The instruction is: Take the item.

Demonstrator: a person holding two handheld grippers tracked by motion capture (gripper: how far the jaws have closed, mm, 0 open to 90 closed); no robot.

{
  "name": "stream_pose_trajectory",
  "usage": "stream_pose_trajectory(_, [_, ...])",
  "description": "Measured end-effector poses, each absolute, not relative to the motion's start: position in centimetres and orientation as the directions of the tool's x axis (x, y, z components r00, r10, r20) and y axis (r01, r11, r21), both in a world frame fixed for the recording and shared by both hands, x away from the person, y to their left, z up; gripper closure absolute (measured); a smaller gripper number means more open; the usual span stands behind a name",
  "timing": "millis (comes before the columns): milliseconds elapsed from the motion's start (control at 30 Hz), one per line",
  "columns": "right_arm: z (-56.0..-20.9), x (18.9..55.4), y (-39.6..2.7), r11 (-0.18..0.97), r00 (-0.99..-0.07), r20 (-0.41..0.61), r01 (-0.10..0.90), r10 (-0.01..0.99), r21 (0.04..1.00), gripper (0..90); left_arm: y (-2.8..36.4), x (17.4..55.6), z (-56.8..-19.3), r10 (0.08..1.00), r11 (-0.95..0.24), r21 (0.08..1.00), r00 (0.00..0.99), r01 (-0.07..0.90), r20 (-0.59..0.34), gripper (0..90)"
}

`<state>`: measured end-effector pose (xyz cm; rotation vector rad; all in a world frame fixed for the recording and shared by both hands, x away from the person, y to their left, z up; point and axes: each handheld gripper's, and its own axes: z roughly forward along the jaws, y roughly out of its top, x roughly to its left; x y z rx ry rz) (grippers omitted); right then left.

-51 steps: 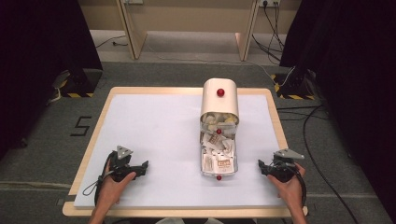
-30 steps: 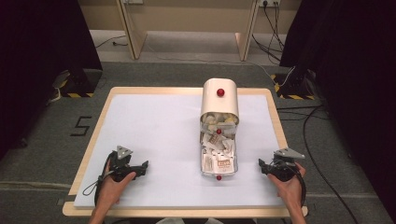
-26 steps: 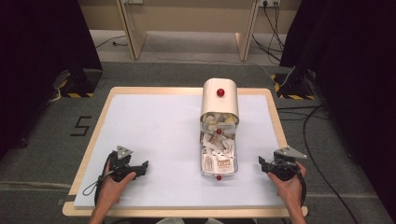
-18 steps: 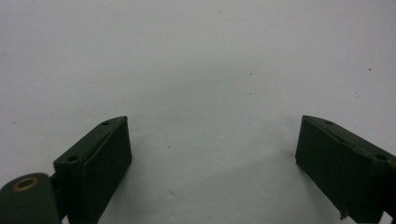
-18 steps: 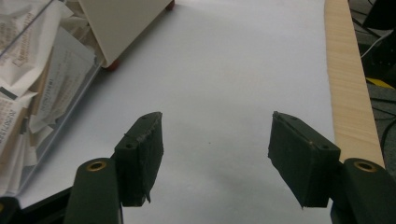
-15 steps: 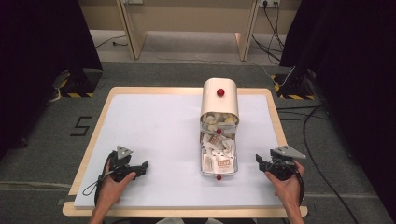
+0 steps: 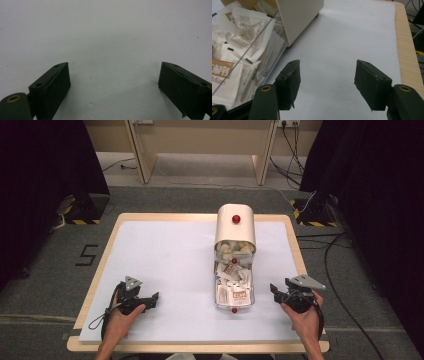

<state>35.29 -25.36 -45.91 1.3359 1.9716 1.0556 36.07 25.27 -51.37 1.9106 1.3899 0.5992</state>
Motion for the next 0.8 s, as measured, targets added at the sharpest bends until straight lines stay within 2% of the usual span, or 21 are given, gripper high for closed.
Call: stream_pose_trajectory(800, [-43.1, 34.0, -21.0, 0.259, -0.488, -0.021, 0.428, 0.873, 0.866, 40.2, 25.3, 36.1, -51.4, 0.947, -0.188, 0.755, 0.321, 0.628, -0.031, 9.8])
